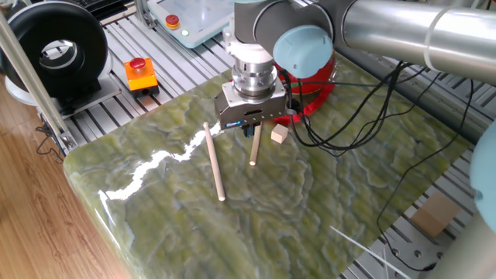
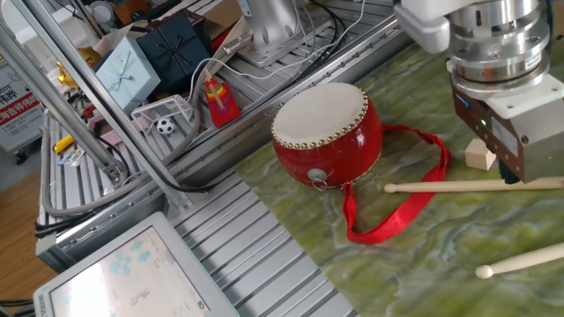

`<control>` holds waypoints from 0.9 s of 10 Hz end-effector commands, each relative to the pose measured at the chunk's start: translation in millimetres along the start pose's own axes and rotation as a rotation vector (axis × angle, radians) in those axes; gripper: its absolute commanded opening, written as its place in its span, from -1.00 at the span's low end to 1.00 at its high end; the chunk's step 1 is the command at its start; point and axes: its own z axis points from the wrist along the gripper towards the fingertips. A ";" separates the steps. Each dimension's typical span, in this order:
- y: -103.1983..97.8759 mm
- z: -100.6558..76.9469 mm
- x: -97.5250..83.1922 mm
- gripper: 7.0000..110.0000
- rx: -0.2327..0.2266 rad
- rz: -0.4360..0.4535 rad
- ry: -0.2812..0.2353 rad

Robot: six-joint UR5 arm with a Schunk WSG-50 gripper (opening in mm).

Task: Play the drum

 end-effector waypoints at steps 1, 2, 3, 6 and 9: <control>-6.2 6.9 -9.7 -0.28 -0.045 -0.001 -0.018; -6.8 6.5 -7.6 -0.28 -0.050 0.010 -0.002; -7.9 8.7 -8.3 -0.28 -0.045 0.022 0.001; -6.5 7.2 18.0 -0.28 -0.023 0.143 0.118; -18.9 9.2 29.0 -0.71 0.011 0.230 0.166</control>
